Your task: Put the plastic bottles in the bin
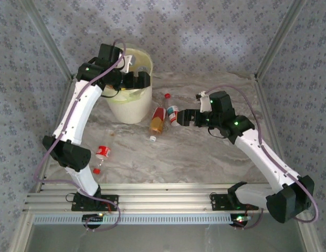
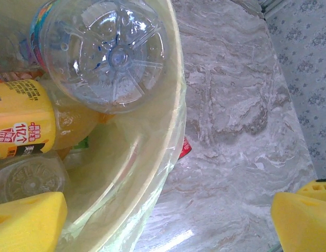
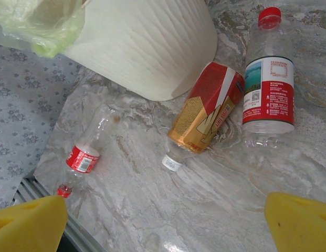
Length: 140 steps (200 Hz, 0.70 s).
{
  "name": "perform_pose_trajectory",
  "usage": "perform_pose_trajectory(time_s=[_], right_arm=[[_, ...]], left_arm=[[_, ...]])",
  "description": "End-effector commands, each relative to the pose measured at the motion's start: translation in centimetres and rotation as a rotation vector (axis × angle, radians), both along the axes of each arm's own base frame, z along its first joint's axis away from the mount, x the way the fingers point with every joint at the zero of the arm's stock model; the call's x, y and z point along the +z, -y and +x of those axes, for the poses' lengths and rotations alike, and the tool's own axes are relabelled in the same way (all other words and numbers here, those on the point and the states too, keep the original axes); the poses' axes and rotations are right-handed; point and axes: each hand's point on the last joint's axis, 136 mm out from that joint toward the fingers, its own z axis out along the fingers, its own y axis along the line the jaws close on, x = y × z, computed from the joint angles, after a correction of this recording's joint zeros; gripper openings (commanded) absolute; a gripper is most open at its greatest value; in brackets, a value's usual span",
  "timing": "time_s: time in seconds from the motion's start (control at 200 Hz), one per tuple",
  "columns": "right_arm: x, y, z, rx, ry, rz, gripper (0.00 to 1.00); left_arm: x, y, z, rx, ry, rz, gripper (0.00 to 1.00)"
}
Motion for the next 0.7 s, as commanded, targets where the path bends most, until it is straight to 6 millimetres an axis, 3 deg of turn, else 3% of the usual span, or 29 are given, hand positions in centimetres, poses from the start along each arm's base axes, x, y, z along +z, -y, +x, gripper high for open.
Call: perform_pose_trajectory(time_s=[0.0,0.235,0.385,0.575,0.6,0.695], right_arm=[[-0.8,-0.2,0.8,0.010,0.008,-0.025,0.98],[-3.8,-0.1,2.7,-0.014,-0.019,-0.126,0.94],[-5.5,-0.3,4.0,-0.018,-0.023,-0.194,0.93],[-7.9,-0.6,5.8,-0.030,-0.039,-0.291,0.91],[-7.1,-0.9,6.6,-0.034,-0.019,-0.290,0.90],[-8.4,-1.4,7.5,-0.035,-0.032,-0.340,0.86]], left_arm=[[4.5,0.0,-1.3,-0.005,0.096,-0.057,1.00],[9.3,-1.6,-3.7,-0.035,0.298,-0.032,1.00],[9.8,-2.2,-6.7,-0.097,0.377,-0.033,1.00],[6.6,-2.3,-10.2,-0.135,0.331,-0.092,1.00],[6.1,-2.4,-10.5,-0.129,0.320,-0.101,1.00],[4.6,-2.4,-11.8,-0.116,0.283,-0.157,1.00]])
